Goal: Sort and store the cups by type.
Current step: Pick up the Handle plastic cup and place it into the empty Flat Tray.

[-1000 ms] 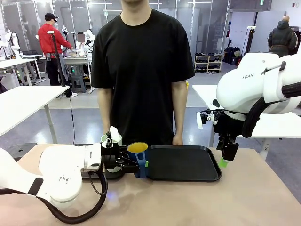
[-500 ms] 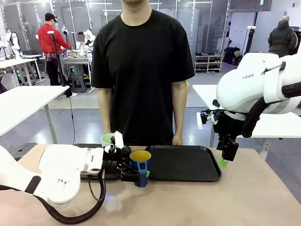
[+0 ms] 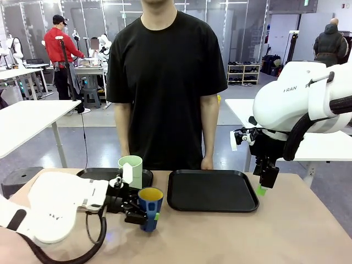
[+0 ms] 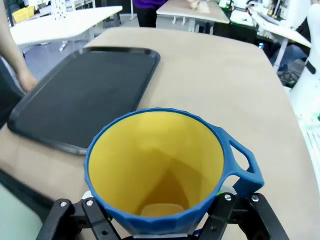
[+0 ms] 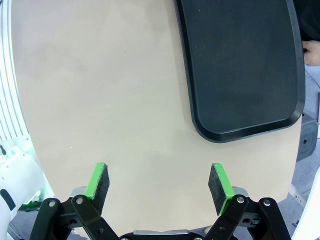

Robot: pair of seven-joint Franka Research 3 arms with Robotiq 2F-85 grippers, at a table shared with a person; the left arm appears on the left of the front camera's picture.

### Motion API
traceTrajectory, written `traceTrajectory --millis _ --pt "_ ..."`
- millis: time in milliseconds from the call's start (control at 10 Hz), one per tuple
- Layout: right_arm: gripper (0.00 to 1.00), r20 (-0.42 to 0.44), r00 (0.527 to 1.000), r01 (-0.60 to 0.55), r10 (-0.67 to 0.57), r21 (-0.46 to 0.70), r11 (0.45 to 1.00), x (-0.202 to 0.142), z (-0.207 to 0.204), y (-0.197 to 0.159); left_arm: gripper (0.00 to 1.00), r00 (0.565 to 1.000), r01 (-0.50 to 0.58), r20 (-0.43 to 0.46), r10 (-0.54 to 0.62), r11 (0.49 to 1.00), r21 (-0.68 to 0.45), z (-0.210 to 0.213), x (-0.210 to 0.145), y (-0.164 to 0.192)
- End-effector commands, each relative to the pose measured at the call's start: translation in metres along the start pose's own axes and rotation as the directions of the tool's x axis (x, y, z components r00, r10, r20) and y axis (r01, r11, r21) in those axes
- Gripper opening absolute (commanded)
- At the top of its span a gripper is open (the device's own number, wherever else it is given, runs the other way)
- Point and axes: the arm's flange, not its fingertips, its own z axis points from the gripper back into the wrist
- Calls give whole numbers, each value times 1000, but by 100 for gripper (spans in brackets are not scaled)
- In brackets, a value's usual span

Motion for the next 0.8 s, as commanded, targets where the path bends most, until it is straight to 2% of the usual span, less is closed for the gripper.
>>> traceTrajectory --millis 0,300,700 --pt "100 -2 1000 -4 4 -8 1000 -1 1 0 75 999 23 -38 -24 1000 -15 25 -6 1" --pt "100 -2 1000 -4 4 -8 1000 -1 1 0 75 997 27 -69 -27 1000 2 39 -24 3" --pt "100 -2 1000 -4 4 -8 1000 -1 1 0 75 998 16 -68 -17 1000 -10 55 -44 2"
